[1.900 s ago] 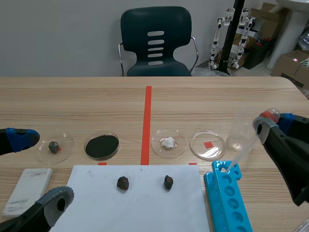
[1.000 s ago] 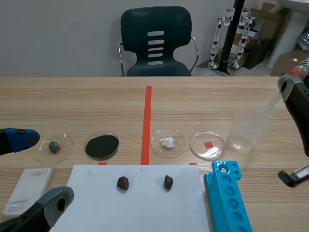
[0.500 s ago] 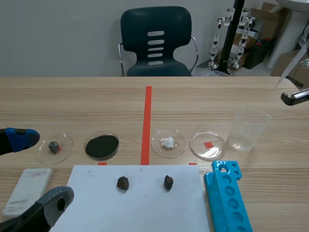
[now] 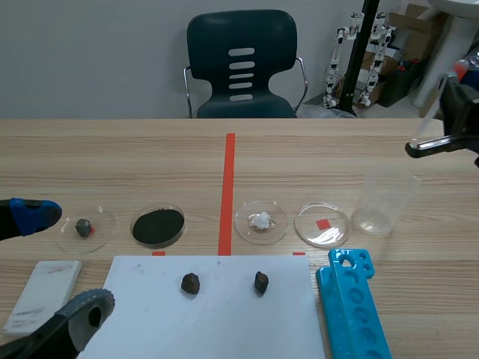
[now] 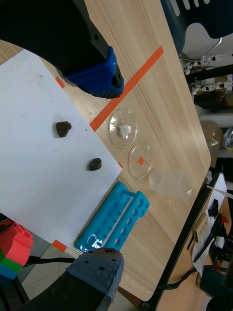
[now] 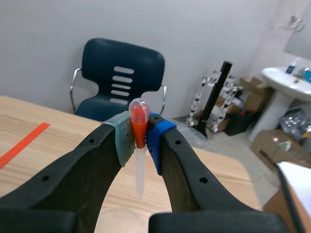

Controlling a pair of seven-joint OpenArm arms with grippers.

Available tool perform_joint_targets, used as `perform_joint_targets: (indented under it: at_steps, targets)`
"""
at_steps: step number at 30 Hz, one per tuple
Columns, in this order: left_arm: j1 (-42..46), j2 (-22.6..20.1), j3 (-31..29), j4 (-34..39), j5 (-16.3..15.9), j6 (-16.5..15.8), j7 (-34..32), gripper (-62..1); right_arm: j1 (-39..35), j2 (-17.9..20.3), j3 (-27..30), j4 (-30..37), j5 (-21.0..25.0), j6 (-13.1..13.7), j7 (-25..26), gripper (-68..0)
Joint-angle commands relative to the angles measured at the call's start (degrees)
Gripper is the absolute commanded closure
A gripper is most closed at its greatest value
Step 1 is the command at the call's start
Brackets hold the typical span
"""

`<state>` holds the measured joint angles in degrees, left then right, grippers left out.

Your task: Put the dropper in the beaker

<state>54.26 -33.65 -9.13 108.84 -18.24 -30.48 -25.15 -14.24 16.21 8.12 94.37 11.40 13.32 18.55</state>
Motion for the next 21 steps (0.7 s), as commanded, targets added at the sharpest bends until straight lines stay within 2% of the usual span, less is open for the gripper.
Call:
perform_joint_targets:
  at_steps: [1, 9, 21]
  targets:
    - [-0.15, 0.28, 0.15, 0.5, -0.76, -0.13, -0.96, -62.3, 1.09, 0.63, -0.48, -0.09, 0.59, 0.0, 0.33, -7.3]
    - [-0.15, 0.28, 0.15, 0.5, -0.79, -0.13, -0.96, -62.3, 3.34, 0.61, -3.91, -4.85, 0.61, 0.0, -0.66, -7.3]
    - [-0.15, 0.28, 0.15, 0.5, -0.79, -0.13, -0.94, -62.3, 7.91, 0.63, -6.16, -16.17, 0.61, 0.0, -0.63, -7.3]
